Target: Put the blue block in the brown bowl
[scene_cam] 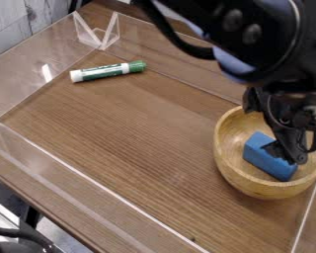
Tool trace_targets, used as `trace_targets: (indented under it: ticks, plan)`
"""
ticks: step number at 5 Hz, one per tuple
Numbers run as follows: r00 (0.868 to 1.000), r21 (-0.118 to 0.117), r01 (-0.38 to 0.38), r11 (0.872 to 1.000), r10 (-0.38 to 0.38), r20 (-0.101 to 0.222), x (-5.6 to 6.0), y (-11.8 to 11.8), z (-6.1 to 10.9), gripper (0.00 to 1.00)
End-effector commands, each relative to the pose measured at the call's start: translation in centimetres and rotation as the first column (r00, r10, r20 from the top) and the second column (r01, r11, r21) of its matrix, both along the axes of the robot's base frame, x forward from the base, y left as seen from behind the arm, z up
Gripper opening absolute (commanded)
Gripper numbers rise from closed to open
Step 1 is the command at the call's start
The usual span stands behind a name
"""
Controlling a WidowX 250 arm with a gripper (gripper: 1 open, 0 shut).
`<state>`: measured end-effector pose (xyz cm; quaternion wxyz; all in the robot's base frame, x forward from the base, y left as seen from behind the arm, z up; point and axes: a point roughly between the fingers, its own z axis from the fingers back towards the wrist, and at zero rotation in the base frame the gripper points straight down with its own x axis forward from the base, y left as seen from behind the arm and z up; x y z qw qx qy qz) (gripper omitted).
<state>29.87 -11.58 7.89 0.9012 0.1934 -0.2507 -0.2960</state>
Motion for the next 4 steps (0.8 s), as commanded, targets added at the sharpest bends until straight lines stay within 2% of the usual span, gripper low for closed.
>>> trace_targets:
  ticks: [1,4]
  plan:
    - [0.999,-0.036,-0.006,0.999,0.008,0.054,1.07,-0.94,1.44,1.0]
    - [0.998,-0.024,-0.025,0.999,0.027,0.052,1.41,-0.85,1.34,1.0]
